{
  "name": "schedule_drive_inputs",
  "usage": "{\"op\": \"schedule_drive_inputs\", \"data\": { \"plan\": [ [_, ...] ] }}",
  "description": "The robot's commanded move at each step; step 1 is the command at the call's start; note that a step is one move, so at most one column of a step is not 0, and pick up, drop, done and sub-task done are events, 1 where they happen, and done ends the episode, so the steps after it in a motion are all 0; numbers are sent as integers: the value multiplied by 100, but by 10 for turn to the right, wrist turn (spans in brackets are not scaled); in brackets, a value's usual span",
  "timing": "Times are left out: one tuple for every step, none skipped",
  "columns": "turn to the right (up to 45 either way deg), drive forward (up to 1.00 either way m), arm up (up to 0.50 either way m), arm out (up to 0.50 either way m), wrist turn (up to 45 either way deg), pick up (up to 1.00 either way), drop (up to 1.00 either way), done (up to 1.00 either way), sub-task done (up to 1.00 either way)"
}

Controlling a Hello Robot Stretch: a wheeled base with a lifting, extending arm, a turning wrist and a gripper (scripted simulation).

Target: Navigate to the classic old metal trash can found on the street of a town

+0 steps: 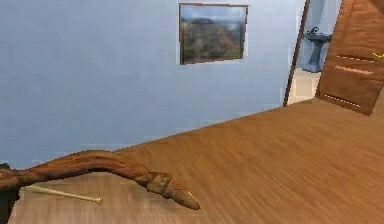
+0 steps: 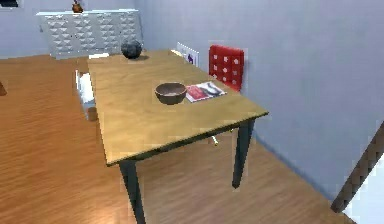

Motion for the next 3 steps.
{"op": "schedule_drive_inputs", "data": {
  "plan": [
    [150,0,0,0,0,0,0,0,0],
    [30,0,0,0,0,0,0,0,0],
    [0,20,0,0,0,0,0,0,0]
  ]
}}
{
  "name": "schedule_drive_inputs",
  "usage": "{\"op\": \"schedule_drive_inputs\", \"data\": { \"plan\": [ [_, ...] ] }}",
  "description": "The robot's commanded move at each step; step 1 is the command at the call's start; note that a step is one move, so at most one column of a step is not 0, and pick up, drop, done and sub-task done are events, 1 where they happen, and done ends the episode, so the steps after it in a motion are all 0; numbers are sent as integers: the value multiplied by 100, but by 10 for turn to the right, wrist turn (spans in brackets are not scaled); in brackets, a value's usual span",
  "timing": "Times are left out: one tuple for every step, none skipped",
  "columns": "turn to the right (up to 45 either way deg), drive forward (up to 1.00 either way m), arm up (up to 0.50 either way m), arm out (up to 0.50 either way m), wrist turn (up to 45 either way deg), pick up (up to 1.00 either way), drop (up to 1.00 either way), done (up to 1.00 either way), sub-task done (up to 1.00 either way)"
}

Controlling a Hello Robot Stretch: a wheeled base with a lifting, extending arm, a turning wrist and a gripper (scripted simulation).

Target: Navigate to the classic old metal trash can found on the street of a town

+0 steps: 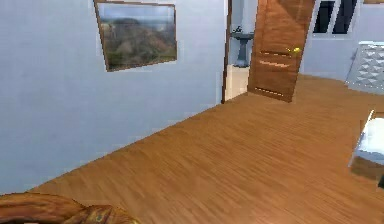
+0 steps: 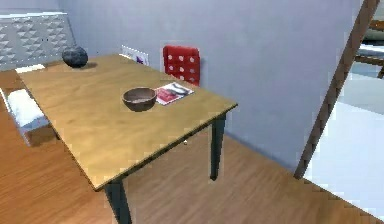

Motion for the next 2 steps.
{"op": "schedule_drive_inputs", "data": {
  "plan": [
    [-60,0,0,0,0,0,0,0,0],
    [0,50,0,0,0,0,0,0,0]
  ]
}}
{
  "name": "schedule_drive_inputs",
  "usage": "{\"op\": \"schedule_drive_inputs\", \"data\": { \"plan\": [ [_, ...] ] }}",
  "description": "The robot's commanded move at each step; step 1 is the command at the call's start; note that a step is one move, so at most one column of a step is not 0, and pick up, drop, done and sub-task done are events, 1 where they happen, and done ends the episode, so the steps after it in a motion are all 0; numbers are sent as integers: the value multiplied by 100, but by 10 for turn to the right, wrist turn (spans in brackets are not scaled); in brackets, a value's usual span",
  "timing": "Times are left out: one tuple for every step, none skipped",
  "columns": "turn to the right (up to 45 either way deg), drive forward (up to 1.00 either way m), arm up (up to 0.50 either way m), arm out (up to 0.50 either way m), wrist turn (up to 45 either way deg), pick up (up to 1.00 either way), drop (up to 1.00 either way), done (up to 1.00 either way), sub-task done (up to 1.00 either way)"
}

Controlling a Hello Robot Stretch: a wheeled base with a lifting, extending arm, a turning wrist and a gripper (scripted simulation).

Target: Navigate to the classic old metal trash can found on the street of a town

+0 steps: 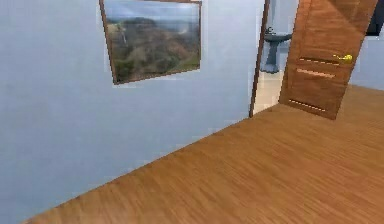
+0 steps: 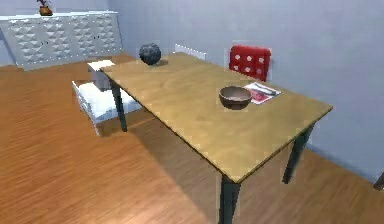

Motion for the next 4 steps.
{"op": "schedule_drive_inputs", "data": {
  "plan": [
    [300,0,0,0,0,0,0,0,0],
    [0,100,0,0,0,0,0,0,0],
    [0,100,0,0,0,0,0,0,0],
    [0,100,0,0,0,0,0,0,0]
  ]
}}
